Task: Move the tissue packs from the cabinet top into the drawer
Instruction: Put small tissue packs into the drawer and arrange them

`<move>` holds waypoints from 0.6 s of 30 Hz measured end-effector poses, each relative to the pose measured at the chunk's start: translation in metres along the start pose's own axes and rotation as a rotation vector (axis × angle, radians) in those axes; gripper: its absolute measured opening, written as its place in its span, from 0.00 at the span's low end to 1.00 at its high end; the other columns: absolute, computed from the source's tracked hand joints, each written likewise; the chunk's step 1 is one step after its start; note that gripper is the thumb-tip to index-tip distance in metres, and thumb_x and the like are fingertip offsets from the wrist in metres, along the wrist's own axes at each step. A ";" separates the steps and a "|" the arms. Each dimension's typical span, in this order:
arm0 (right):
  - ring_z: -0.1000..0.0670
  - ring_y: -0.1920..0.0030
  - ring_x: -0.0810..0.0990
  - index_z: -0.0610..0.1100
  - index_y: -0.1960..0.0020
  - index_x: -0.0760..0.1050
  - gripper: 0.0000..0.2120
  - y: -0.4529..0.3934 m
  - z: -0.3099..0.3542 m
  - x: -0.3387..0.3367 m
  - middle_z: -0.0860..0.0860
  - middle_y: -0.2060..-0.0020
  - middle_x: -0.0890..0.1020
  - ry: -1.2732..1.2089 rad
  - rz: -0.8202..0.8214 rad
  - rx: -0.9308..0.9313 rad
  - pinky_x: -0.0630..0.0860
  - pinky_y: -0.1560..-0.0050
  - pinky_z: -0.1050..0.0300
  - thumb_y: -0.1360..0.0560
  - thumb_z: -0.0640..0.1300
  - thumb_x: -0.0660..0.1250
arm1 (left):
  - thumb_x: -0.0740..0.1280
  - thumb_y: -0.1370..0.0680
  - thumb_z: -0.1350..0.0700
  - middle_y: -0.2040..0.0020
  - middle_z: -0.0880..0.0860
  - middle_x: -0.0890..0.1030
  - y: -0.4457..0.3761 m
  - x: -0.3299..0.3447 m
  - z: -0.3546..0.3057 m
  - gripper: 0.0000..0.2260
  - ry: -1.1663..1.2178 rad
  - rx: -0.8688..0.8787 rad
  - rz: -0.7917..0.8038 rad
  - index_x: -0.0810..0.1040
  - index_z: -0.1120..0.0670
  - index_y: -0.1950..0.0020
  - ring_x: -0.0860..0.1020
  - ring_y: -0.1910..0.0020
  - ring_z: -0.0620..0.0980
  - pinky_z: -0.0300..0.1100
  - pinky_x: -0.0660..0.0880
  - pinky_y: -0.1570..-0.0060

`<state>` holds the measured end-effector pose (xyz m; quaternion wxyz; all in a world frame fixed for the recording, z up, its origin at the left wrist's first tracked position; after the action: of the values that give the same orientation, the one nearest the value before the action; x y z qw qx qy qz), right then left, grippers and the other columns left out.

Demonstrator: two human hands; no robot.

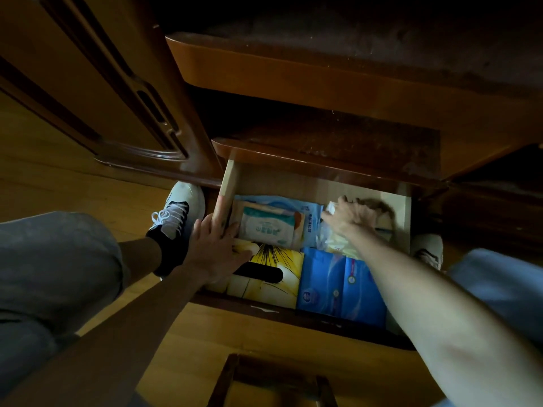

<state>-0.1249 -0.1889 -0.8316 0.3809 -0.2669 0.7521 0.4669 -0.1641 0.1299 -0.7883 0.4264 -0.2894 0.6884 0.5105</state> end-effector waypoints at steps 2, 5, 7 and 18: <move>0.45 0.62 0.70 0.49 0.30 0.69 0.33 -0.006 0.000 -0.002 0.44 0.59 0.72 -0.015 -0.016 0.016 0.70 0.55 0.52 0.24 0.72 0.57 | 0.45 0.33 0.25 0.18 0.59 0.47 0.001 -0.001 -0.001 0.46 0.005 -0.009 -0.043 0.60 0.47 0.19 0.53 0.23 0.61 0.60 0.48 0.24; 0.43 0.56 0.74 0.49 0.28 0.67 0.36 -0.011 -0.001 0.000 0.42 0.44 0.78 -0.046 -0.070 0.013 0.67 0.55 0.49 0.25 0.73 0.55 | 0.48 0.32 0.25 0.19 0.61 0.49 0.000 0.001 -0.001 0.46 0.026 0.001 -0.080 0.61 0.48 0.19 0.55 0.23 0.62 0.61 0.50 0.24; 0.40 0.48 0.78 0.49 0.28 0.68 0.37 -0.012 -0.004 0.004 0.41 0.40 0.78 -0.098 -0.129 -0.007 0.70 0.51 0.47 0.25 0.74 0.52 | 0.47 0.32 0.25 0.19 0.60 0.47 -0.001 0.004 0.001 0.46 0.012 0.008 -0.067 0.59 0.47 0.19 0.53 0.23 0.62 0.61 0.50 0.24; 0.37 0.32 0.72 0.55 0.27 0.67 0.50 -0.009 -0.030 0.004 0.42 0.30 0.74 -0.202 -0.178 -0.061 0.67 0.35 0.40 0.33 0.83 0.34 | 0.54 0.28 0.26 0.20 0.61 0.52 -0.006 0.016 0.007 0.41 0.013 0.025 -0.131 0.69 0.49 0.24 0.60 0.26 0.65 0.65 0.60 0.28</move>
<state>-0.1301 -0.2196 -0.8313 0.4864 -0.2958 0.6688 0.4782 -0.1647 0.1357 -0.8059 0.4579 -0.3320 0.6771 0.4708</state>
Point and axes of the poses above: each hand's wrist, its own y-axis away from the middle knuckle, its own x-axis out of the palm, z = x × y, the point moved 2 cm from there along -y, towards the middle knuckle
